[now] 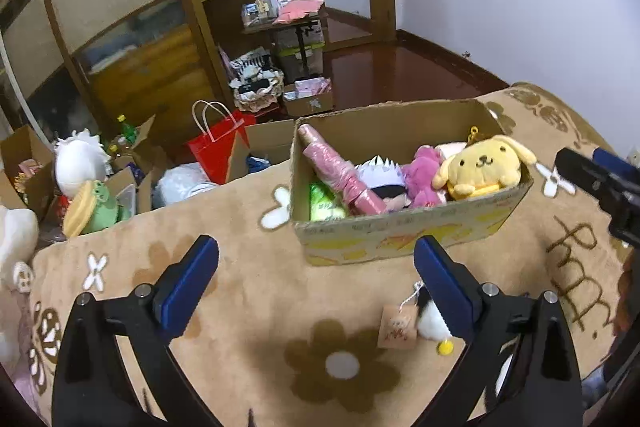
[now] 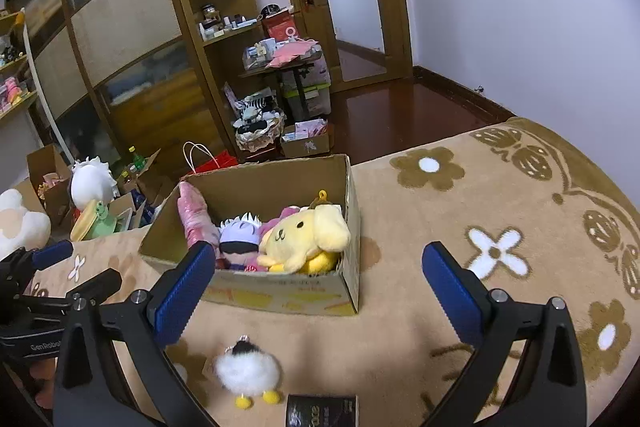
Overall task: Organize soft objects
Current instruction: 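Move the left tool to the white pompom keychain while the right tool approaches the black Face pack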
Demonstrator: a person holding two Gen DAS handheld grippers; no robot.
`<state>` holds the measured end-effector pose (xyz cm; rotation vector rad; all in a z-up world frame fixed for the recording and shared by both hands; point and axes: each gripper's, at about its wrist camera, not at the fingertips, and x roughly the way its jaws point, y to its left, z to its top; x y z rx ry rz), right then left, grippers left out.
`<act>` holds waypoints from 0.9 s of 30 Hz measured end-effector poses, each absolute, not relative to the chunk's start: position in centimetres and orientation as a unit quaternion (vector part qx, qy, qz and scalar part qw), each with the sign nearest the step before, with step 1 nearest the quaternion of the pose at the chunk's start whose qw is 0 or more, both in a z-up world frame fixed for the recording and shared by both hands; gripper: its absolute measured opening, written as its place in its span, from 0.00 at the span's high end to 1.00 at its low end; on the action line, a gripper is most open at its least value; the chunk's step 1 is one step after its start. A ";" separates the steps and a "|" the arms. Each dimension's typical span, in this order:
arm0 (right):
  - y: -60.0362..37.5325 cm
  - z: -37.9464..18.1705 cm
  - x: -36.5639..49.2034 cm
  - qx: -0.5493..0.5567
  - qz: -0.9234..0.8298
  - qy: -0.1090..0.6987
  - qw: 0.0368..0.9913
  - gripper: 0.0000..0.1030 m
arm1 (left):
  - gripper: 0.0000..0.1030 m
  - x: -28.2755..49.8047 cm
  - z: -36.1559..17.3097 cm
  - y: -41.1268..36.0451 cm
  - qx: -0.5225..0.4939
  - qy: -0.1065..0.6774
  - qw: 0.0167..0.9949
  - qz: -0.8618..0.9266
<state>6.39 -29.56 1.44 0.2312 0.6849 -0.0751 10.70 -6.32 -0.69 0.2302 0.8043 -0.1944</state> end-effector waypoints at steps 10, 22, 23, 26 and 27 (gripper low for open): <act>-28.7 1.7 2.9 0.084 -0.029 0.362 0.928 0.00 | 0.04 7.8 -1.0 -5.6 0.104 0.412 0.900 -0.100; -27.2 -0.9 1.0 0.092 -0.014 0.405 0.909 0.00 | 0.04 6.4 -3.0 -6.0 0.105 0.442 0.882 -0.124; -27.1 -1.1 1.0 0.093 -0.014 0.408 0.908 0.00 | 0.04 6.5 -3.3 -6.1 0.105 0.444 0.881 -0.127; -26.9 -1.9 1.0 0.091 -0.015 0.416 0.905 0.00 | 0.04 6.9 -3.8 -6.2 0.100 0.451 0.877 -0.132; -26.8 -2.2 1.0 0.090 -0.016 0.418 0.904 0.00 | 0.04 7.0 -4.0 -6.3 0.097 0.454 0.875 -0.133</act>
